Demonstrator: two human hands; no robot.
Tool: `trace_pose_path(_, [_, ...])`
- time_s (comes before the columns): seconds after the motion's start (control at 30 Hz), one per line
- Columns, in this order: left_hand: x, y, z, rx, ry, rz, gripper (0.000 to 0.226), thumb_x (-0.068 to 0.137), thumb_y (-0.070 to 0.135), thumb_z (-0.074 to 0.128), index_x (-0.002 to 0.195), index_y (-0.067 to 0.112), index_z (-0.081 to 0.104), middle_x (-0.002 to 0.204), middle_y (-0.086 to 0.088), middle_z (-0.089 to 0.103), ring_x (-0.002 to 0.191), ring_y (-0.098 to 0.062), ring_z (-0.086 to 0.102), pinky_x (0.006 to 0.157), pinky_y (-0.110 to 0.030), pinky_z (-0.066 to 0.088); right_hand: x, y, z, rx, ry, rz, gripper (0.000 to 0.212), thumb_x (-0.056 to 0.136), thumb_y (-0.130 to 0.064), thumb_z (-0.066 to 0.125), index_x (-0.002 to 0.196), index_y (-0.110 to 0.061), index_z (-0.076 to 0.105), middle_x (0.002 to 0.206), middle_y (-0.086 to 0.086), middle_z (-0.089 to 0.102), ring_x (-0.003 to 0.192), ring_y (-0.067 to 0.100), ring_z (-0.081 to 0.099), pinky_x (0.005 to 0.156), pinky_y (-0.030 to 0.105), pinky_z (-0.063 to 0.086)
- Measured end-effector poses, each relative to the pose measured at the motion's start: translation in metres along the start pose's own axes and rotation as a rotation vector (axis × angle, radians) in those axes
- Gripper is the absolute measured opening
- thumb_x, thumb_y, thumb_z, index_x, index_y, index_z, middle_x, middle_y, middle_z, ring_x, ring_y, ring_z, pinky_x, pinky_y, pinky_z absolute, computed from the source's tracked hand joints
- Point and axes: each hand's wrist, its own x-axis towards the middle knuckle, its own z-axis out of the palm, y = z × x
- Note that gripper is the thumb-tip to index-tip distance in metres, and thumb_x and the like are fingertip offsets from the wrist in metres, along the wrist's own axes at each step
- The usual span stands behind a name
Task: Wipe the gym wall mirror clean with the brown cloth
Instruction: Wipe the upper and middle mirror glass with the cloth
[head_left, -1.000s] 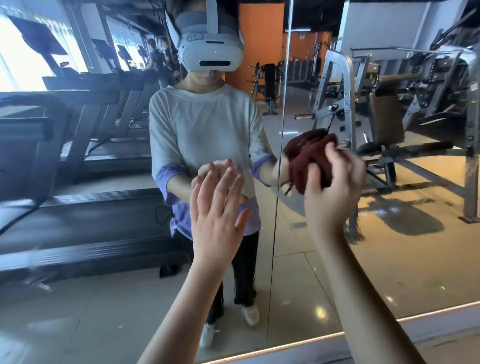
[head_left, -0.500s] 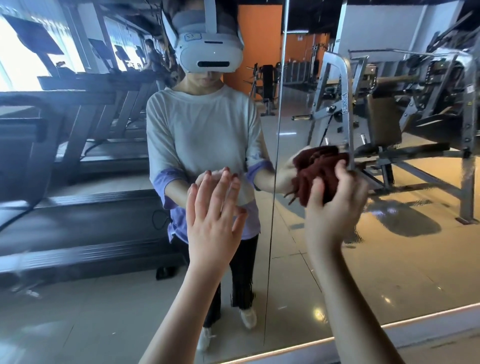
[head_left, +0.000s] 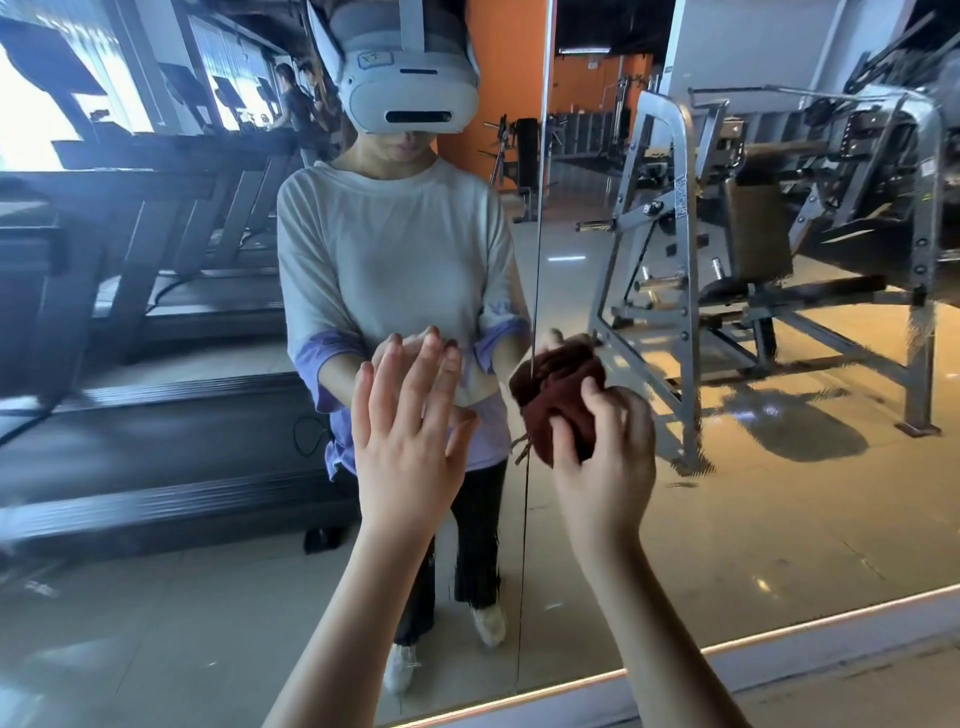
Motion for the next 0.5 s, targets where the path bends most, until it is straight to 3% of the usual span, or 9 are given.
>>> trace_pose_path(0.07, [0.001,0.001,0.0,-0.002,0.001,0.0,0.07,0.084,0.021,0.078,0.144,0.013,0.045,0.152,-0.005,0.038,0.14,-0.037,0.038,0.118,-0.052,0.029,0.003,0.011,-0.004,-0.059,-0.006,-0.039,0.032,0.082,-0.018,0.066,0.113,-0.013,0.058,0.108,0.015,0.064,0.097,0.025,0.055,0.072,0.039,0.051])
trace_pose_path(0.23, [0.0,0.0,0.001,-0.005,0.008,0.013,0.066,0.086,0.023,0.076,0.144,0.013,0.045,0.152,-0.006,0.039,0.14,-0.038,0.039,0.117,-0.053,0.031,0.01,0.022,-0.017,-0.023,0.054,0.372,0.038,0.079,-0.004,0.075,0.114,-0.002,0.062,0.116,0.02,0.061,0.105,0.038,0.058,0.077,0.046,0.053])
trace_pose_path(0.4, [0.0,0.0,0.002,-0.01,0.018,0.012,0.061,0.09,0.024,0.073,0.144,0.012,0.047,0.15,-0.008,0.043,0.139,-0.038,0.041,0.115,-0.054,0.032,-0.02,0.0,-0.011,-0.019,-0.135,0.101,0.044,0.067,0.007,0.08,0.108,-0.001,0.064,0.105,0.018,0.064,0.094,0.037,0.064,0.071,0.037,0.054])
trace_pose_path(0.5, [-0.002,0.005,0.0,-0.023,0.015,-0.005,0.058,0.09,0.022,0.07,0.142,0.011,0.048,0.149,-0.007,0.043,0.139,-0.034,0.039,0.113,-0.054,0.034,-0.012,0.019,-0.016,-0.038,-0.085,0.204,0.044,0.071,0.005,0.078,0.112,-0.002,0.063,0.11,0.018,0.065,0.098,0.038,0.064,0.075,0.031,0.049])
